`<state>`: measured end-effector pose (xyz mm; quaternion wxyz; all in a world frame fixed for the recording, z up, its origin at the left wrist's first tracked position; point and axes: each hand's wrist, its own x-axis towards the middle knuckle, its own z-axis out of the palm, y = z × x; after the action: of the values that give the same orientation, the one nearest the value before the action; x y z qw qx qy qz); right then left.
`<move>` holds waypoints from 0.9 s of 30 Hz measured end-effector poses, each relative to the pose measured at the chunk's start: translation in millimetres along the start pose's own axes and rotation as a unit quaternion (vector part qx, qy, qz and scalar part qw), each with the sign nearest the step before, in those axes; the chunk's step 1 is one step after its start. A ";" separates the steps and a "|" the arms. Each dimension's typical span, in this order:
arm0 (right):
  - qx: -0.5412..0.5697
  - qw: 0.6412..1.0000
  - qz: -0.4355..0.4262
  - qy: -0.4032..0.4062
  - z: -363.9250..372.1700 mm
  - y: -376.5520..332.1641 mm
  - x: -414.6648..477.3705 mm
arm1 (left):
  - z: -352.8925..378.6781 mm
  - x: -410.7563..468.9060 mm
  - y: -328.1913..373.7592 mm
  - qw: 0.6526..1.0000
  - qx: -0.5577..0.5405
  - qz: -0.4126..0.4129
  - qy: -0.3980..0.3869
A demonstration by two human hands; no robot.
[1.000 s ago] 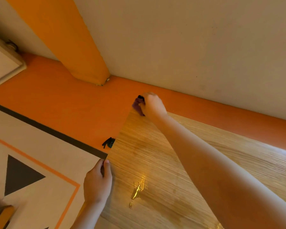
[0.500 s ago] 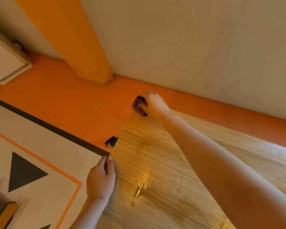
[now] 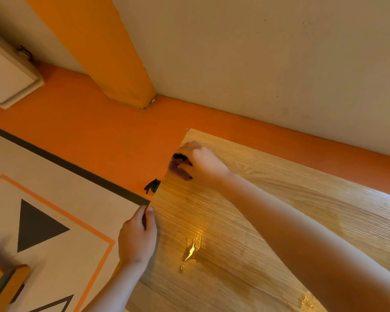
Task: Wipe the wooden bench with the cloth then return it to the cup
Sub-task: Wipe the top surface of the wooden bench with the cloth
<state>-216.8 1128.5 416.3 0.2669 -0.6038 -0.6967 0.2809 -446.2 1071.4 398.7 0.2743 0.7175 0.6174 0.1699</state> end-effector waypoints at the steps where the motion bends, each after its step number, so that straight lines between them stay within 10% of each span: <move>1: 0.013 0.999 0.025 0.025 -9.4 9.7 3.0 | 0.4 0.7 -0.3 1.000 0.003 -0.001 -0.002; 6: -0.036 0.967 0.172 0.183 -35.7 47.8 22.0 | 1.3 1.1 -2.6 1.000 0.008 -0.003 0.000; 13: 0.013 1.000 0.012 0.003 30.5 -35.3 -12.2 | -1.0 -0.4 -1.1 1.000 -0.005 -0.001 -0.009; 22: 0.031 0.971 0.172 0.166 -38.4 32.3 3.5 | 1.0 0.8 -3.3 1.000 0.010 -0.009 -0.010; 27: 0.063 0.995 0.064 0.033 21.2 -8.9 -14.2 | 0.7 0.4 -3.2 1.000 0.014 -0.009 -0.006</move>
<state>-236.2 1111.9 407.4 0.3088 -0.6379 -0.6283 0.3210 -448.3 1071.9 396.2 0.2694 0.7166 0.6246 0.1540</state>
